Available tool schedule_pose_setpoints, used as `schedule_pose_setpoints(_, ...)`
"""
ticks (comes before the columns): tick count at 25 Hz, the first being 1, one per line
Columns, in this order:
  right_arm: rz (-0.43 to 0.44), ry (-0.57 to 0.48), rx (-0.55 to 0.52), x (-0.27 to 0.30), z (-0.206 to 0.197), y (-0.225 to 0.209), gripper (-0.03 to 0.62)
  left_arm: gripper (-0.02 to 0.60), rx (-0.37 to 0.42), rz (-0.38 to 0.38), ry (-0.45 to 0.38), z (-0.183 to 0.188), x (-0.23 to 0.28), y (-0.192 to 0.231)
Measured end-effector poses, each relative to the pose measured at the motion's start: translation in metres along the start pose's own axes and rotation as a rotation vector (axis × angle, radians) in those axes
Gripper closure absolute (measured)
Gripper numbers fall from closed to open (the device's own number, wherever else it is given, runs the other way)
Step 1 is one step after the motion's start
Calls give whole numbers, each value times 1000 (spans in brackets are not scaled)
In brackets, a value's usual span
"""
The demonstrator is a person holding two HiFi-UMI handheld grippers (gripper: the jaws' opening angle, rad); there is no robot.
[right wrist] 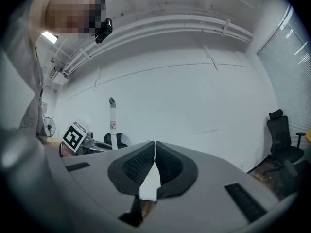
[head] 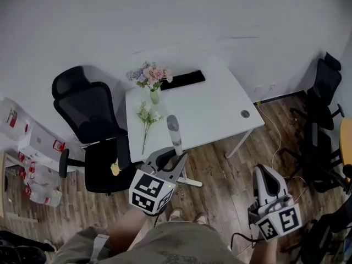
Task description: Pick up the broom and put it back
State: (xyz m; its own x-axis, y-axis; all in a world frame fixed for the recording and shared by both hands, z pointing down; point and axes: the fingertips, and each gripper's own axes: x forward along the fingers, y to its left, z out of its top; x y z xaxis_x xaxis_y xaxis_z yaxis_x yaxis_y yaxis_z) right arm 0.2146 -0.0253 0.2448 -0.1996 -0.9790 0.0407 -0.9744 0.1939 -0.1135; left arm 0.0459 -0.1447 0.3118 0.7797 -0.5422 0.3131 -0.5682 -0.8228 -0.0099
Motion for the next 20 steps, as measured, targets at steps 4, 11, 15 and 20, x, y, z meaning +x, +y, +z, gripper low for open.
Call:
schedule_pose_setpoints(4, -17, 35, 8, -3, -14, -10, 562, 485, -36, 1, 25, -13, 17, -6)
schedule_pose_setpoints(11, -30, 45, 116, -2, -55, -33, 562, 485, -71, -18, 97, -52, 51, -30)
schedule_pose_setpoints(15, -43, 121, 124, 2, -90, -42, 562, 485, -110, -1, 157, -88, 70, -38)
schedule_pose_setpoints(20, -47, 213, 117, 9, -136, -55, 562, 485, -130, 8, 244, -139, 101, -48)
